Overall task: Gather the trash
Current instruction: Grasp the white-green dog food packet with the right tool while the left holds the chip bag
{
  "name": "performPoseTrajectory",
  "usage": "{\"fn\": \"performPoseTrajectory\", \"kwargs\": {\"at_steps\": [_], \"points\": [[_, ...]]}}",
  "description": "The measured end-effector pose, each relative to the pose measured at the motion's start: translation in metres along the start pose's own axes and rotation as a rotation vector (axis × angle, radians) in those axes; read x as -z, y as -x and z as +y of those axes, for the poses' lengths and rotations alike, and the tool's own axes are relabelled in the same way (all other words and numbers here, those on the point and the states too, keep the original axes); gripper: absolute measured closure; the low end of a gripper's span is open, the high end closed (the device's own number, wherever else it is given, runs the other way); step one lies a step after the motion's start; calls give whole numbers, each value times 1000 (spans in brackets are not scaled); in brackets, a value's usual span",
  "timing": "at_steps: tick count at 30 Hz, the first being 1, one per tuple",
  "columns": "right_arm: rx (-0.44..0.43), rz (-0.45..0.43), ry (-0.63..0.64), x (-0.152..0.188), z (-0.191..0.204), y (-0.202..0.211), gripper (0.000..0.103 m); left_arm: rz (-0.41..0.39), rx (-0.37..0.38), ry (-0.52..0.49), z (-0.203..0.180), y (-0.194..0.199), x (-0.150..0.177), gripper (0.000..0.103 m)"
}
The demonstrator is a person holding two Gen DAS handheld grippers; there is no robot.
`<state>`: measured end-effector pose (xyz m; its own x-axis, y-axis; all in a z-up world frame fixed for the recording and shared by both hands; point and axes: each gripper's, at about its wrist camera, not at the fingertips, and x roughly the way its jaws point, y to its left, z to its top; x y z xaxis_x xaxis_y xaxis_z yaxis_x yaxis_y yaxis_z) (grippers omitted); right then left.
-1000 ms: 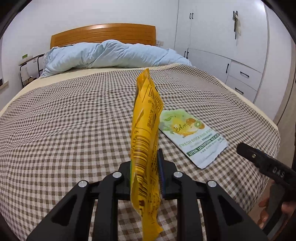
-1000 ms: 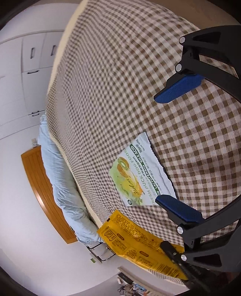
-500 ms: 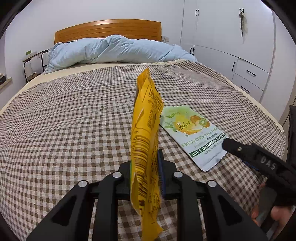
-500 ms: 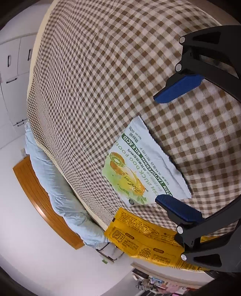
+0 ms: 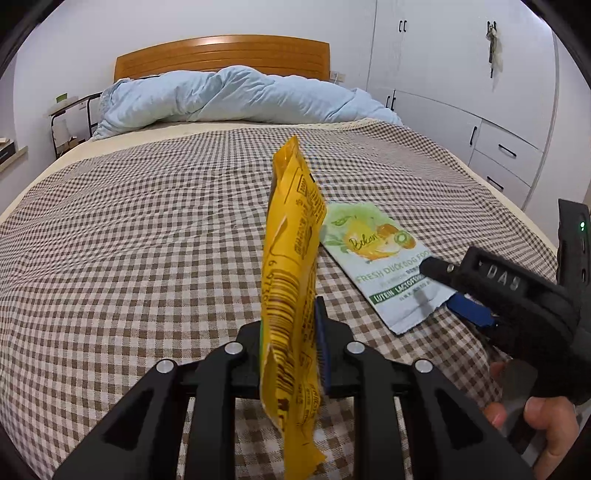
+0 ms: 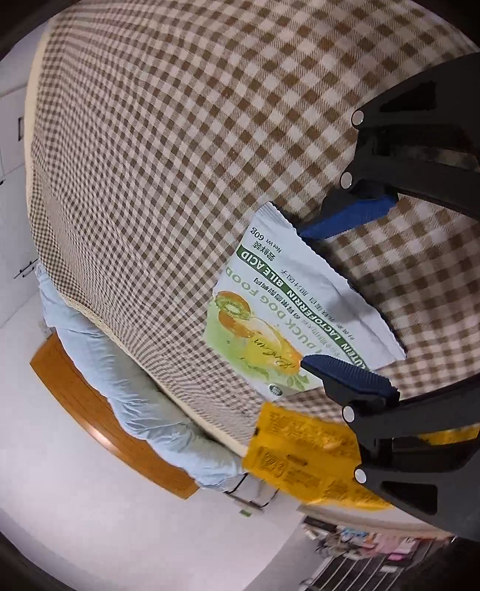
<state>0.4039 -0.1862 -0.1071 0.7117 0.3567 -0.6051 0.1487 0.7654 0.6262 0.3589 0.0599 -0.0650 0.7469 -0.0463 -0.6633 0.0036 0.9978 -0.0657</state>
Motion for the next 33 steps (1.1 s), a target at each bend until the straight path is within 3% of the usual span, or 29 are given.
{"fn": "performPoseTrajectory", "kwargs": {"at_steps": [4, 13, 20, 25, 30, 33], "points": [[-65, 12, -83, -9, -6, -10, 62, 14, -8, -6, 0, -5, 0, 85], [-190, 46, -209, -10, -26, -16, 97, 19, -18, 8, 5, -8, -3, 85], [-207, -7, -189, -12, -37, 11, 102, 7, -9, 8, 4, -5, -6, 85], [-172, -68, -128, -14, -48, 42, 102, -5, 0, 15, 6, -1, -10, 85], [-60, -215, 78, -19, -33, 73, 102, -20, 5, 9, 8, 5, -9, 85], [19, -343, 292, -14, -5, 98, 102, -28, 5, 9, 11, 9, -8, 85]]}}
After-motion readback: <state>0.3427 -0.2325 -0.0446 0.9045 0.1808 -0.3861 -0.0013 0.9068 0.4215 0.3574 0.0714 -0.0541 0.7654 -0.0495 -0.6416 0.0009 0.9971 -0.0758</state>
